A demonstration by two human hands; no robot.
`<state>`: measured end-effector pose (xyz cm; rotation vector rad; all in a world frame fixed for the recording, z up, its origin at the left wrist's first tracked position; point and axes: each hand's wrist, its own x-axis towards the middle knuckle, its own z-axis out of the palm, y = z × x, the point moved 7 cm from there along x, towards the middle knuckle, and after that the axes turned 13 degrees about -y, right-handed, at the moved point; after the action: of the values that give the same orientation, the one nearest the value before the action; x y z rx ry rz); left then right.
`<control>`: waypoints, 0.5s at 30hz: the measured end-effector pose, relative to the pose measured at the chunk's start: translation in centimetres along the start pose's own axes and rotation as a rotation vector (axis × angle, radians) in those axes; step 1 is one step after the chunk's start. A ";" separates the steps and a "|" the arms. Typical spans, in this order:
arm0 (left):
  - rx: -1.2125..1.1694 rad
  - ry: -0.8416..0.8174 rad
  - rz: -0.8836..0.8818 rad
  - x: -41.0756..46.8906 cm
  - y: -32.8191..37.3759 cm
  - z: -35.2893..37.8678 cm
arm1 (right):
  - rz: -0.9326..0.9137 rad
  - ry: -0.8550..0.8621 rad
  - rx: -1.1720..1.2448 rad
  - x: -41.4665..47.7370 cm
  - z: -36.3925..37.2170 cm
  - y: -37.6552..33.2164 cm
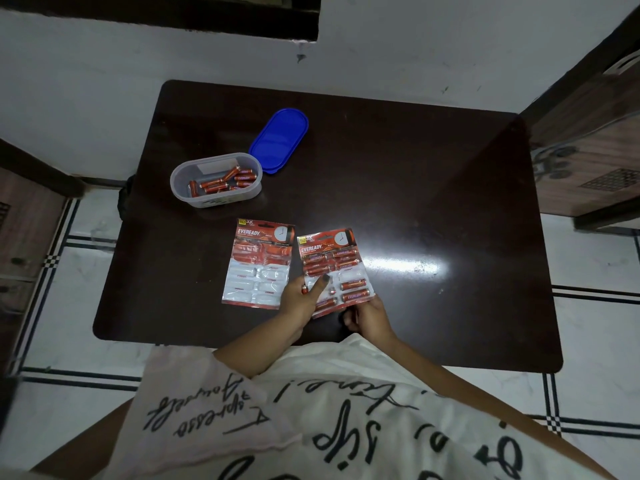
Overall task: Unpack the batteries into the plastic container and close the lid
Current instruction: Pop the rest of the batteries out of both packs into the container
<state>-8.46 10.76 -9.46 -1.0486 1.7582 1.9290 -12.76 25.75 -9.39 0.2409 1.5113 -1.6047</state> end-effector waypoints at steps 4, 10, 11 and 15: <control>0.058 0.041 -0.044 0.3 -0.1 0.0 | 0.022 0.212 -0.013 -0.2 -2.7 0.6; 0.429 0.077 -0.034 0.4 1.1 -0.7 | -0.068 0.362 -0.068 -1.2 -5.3 -0.8; 0.486 0.069 -0.024 0.4 1.4 -0.7 | -0.067 0.368 -0.071 -1.2 -5.4 -0.8; 0.727 0.050 -0.018 -0.2 2.2 -1.2 | -0.061 0.426 -0.157 -1.7 -5.6 -1.7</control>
<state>-9.45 9.25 -7.76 -0.8264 2.1980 1.0824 -15.30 31.18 -8.39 0.4750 1.9756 -1.5352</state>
